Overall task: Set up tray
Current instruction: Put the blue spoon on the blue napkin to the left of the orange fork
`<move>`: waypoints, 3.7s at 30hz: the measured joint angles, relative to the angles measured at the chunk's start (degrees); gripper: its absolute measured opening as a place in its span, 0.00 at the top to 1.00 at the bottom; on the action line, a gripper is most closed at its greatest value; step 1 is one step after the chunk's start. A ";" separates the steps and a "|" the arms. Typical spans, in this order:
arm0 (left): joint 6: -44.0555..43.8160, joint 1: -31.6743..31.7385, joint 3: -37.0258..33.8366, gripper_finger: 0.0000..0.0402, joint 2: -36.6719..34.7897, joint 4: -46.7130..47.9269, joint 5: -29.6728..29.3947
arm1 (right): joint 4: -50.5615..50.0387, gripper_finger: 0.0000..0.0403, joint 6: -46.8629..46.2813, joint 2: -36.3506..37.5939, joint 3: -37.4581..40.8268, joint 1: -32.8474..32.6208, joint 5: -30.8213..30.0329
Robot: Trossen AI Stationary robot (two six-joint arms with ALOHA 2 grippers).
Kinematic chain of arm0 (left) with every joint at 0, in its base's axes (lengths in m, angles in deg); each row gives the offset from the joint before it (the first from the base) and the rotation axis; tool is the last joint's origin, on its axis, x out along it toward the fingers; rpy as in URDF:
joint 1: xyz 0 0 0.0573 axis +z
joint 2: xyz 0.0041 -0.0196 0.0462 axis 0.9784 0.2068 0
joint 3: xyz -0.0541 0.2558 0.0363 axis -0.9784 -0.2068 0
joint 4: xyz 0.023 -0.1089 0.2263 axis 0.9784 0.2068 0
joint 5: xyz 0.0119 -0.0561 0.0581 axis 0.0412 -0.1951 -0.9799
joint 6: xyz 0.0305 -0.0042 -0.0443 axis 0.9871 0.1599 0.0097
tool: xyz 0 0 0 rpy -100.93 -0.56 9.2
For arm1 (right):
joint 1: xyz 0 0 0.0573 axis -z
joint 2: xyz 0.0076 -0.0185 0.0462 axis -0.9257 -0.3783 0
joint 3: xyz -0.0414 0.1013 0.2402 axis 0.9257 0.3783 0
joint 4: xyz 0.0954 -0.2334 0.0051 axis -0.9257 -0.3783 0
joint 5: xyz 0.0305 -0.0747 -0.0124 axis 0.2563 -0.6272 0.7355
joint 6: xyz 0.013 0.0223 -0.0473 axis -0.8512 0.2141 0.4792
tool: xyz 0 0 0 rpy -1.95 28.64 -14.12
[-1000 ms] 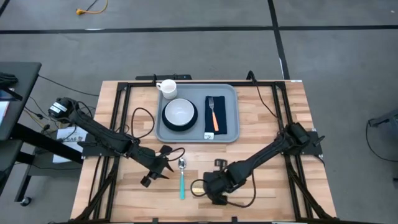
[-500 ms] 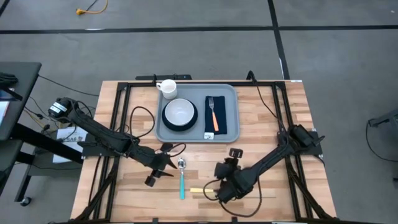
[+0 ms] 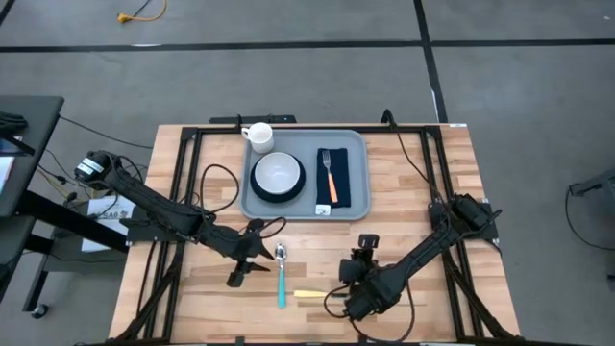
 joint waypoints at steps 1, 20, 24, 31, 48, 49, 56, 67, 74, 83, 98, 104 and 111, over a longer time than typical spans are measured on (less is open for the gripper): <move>-0.70 -0.05 0.00 0.64 0.00 0.00 -0.53 | 0.62 0.84 0.59 0.43 0.00 0.07 0.45; -7.56 -2.04 -0.42 0.64 0.72 -0.23 -6.81 | 21.18 0.84 12.21 3.90 -0.02 -0.18 0.89; -8.94 -5.16 -0.46 0.64 3.79 -0.82 -11.12 | 24.01 0.84 13.06 3.90 -0.02 0.85 0.89; -11.67 -6.41 -0.46 0.64 11.08 -4.65 -13.06 | 28.23 0.84 12.35 3.90 -0.02 2.44 0.83; -11.06 0.42 -1.68 0.64 14.73 -1.74 -20.32 | 26.89 0.84 11.47 3.85 -0.02 -0.06 0.88; -11.06 0.77 -2.34 0.64 14.94 -1.47 -20.25 | 26.90 0.84 11.47 3.85 -0.02 -0.05 0.88; -11.19 2.97 -3.45 0.64 17.92 -2.12 -18.56 | 27.20 0.84 11.45 3.83 -0.02 -0.23 0.88; -10.82 6.21 -3.48 0.64 21.46 -3.03 -15.17 | 27.39 0.84 11.45 3.81 -0.02 -0.29 0.88; -11.04 6.40 -3.48 0.64 21.46 -3.05 -12.12 | 27.39 0.84 11.45 3.81 -0.02 -0.30 0.88; -10.36 6.40 -3.48 0.64 21.46 -6.43 -10.77 | 27.41 0.84 11.45 3.81 -0.02 -0.31 0.88; -9.48 7.27 -3.45 0.64 21.46 -7.09 -9.82 | 27.47 0.84 11.45 3.81 -0.02 -0.31 0.88; -10.15 8.06 -3.43 0.64 23.53 -6.95 -9.33 | 27.52 0.84 11.45 3.81 -0.02 -0.31 0.88; -9.31 9.46 -3.26 0.64 26.97 -11.13 -5.80 | 27.55 0.84 11.45 3.81 -0.02 -0.31 0.90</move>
